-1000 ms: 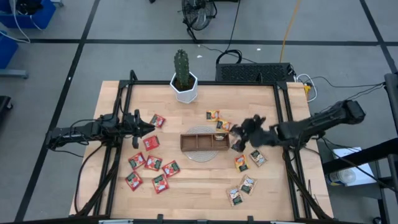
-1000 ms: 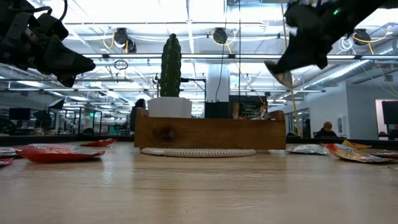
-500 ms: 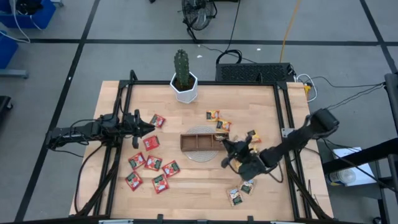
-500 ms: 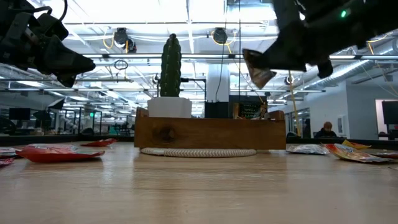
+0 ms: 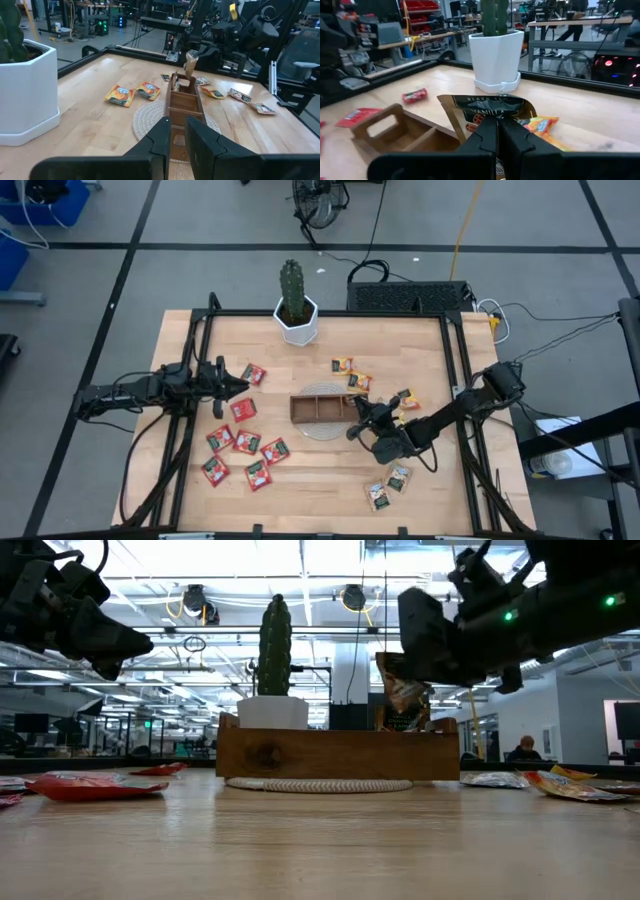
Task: Pick & Place Tea
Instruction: Put the brown tea bag into the right section of the wooden organizer
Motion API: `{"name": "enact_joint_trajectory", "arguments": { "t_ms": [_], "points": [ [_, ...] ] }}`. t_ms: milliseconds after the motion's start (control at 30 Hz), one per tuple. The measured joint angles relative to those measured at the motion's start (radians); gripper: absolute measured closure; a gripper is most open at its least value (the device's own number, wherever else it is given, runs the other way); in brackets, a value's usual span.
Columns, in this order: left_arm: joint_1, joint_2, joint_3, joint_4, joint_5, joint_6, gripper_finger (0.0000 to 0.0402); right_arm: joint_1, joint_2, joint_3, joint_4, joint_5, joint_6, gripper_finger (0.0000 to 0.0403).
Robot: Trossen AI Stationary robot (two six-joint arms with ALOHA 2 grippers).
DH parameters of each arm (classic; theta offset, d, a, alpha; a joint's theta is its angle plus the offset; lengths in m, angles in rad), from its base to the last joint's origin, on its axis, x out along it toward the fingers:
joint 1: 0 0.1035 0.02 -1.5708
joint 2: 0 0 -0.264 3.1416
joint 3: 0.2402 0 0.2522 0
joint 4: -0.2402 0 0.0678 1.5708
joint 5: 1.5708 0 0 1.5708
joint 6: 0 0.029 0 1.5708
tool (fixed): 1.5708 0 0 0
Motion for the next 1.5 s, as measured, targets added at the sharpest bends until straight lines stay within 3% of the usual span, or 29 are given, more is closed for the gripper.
{"name": "enact_joint_trajectory", "arguments": {
  "t_ms": [200,633,1133,1333,1500],
  "points": [
    [0.0,0.0,0.0,0.0,0.0,0.0,0.0344,-0.033,0.002,0.001,0.001,-0.101,-0.011,0.0403],
    [0.0,0.0,0.0,0.0,0.0,0.0,0.0344,-0.062,0.032,0.001,-0.006,-0.189,-0.04,0.0402],
    [0.0,0.0,0.0,0.0,0.0,0.0,0.0344,-0.061,0.032,0.001,-0.007,-0.177,-0.083,0.0287],
    [0.0,0.0,0.0,0.0,0.0,0.0,0.0344,-0.06,0.027,0.0,-0.002,-0.173,-0.121,0.0279],
    [0.0,0.0,0.0,0.0,0.0,0.0,0.0344,-0.06,-0.022,0.0,0.067,-0.174,-0.307,0.0284]
  ]
}}
